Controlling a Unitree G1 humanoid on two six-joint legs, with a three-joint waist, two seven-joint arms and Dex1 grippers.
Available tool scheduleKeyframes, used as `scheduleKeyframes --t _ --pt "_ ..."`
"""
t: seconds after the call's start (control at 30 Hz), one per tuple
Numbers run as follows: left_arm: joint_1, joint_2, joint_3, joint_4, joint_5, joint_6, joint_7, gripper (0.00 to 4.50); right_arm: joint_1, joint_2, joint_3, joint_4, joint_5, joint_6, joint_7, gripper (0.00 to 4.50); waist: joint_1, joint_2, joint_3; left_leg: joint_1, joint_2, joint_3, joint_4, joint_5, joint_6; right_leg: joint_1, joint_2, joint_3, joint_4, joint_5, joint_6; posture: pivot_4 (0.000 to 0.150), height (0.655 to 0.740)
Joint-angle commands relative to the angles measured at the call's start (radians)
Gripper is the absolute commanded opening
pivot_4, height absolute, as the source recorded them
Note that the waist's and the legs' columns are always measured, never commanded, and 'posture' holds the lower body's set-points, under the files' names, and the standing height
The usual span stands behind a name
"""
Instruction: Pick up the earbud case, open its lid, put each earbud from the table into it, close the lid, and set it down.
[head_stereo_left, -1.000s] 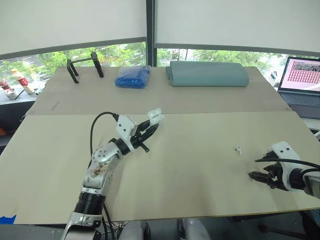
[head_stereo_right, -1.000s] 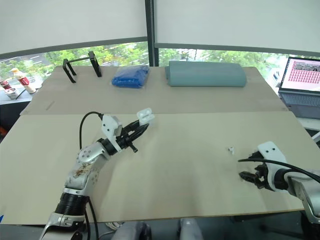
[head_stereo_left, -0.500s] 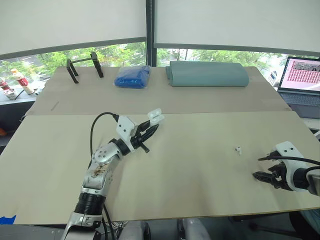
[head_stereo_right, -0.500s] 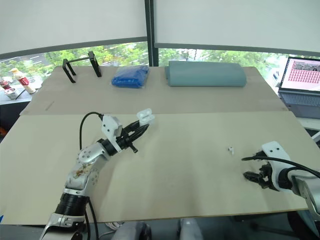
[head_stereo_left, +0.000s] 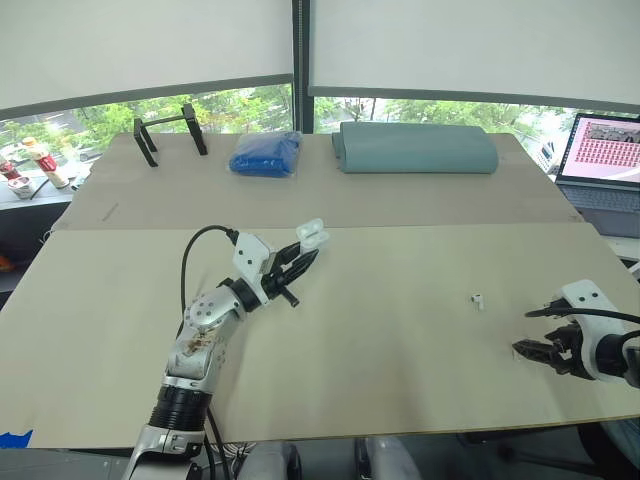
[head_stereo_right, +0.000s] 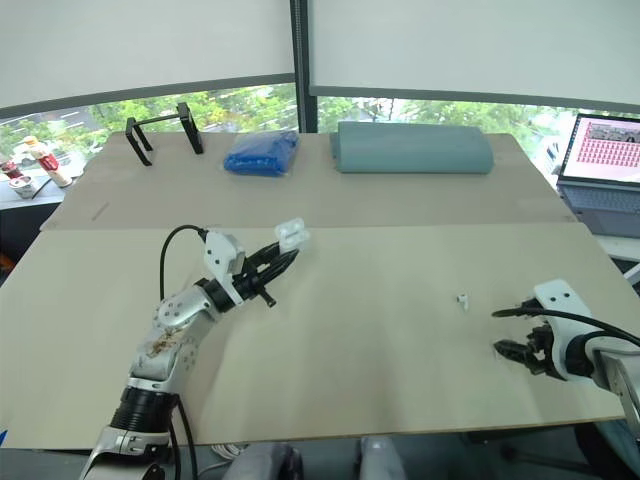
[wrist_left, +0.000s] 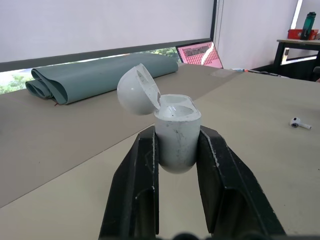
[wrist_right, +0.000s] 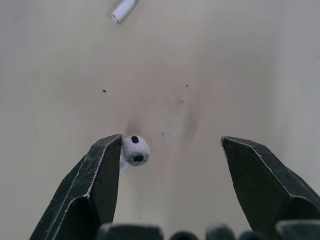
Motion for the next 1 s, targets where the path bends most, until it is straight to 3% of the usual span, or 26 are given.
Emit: scheduleKeyframes --t 0.03,0.3,0.43,0.6,0.87,1.0 --pt "-0.003 -0.003 -0.004 -0.041 -0.018 -0.001 -0.002 0.56 -0.002 -0.023 -0.036 -0.004 -0.006 -0.013 0.001 3.51 0.0 0.0 0.0 0.0 0.0 0.0 0.0 0.0 0.0 0.0 0.0 0.0 0.0 0.0 0.0 0.15 0.74" --pt "-0.001 -0.003 -0.005 -0.044 -0.018 0.002 -0.001 0.56 -0.008 -0.03 -0.042 0.012 -0.005 -0.013 0.003 3.51 0.0 0.0 0.0 0.0 0.0 0.0 0.0 0.0 0.0 0.0 0.0 0.0 0.0 0.0 0.0 0.15 0.74" --pt "-0.001 -0.002 -0.006 -0.044 -0.018 0.004 -0.002 0.56 -0.066 -0.003 -0.087 -0.012 0.052 0.124 -0.015 3.51 -0.001 0.0 0.0 0.0 0.0 0.0 0.0 0.0 0.0 0.0 0.0 0.0 0.0 0.0 0.0 0.15 0.74" --pt "-0.002 -0.002 -0.008 -0.039 -0.018 0.004 -0.006 0.56 -0.253 0.105 -0.179 0.012 0.099 0.453 -0.118 3.51 -0.002 0.0 0.0 0.0 0.001 0.0 0.0 0.0 0.0 0.0 0.001 0.001 0.0 0.0 -0.001 0.15 0.74" --pt "0.005 0.0 -0.017 -0.054 -0.018 0.013 -0.002 0.56 -0.258 0.056 -0.145 0.07 0.252 0.469 -0.237 3.51 0.001 0.001 0.0 -0.002 -0.001 0.001 0.0 -0.002 0.003 -0.001 -0.001 0.0 -0.001 0.004 -0.005 0.15 0.74" --pt "0.02 0.001 -0.016 -0.077 -0.018 0.025 0.005 0.56 -0.229 0.031 -0.135 0.07 0.325 0.469 -0.287 2.43 -0.001 0.001 0.0 -0.002 -0.001 0.001 0.0 -0.002 0.003 -0.001 -0.001 0.0 -0.001 0.006 0.0 0.15 0.74"
